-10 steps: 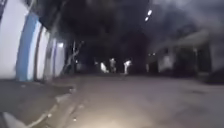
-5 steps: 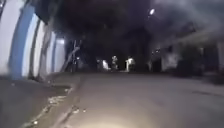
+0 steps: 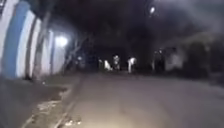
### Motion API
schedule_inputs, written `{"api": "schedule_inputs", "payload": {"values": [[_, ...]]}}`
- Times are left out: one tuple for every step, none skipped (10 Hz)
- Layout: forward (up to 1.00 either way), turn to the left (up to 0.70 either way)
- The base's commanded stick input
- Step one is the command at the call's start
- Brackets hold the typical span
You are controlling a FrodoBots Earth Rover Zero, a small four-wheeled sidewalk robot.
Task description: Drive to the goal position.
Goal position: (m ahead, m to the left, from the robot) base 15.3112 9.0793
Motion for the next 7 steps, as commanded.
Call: {"api": "schedule_inputs", "payload": {"values": [[0.70,0.00],[0.70,0.00],[0.70,0.00],[0.70,0.00],[0.70,0.00],[0.70,0.00],[0.70,0.00]]}}
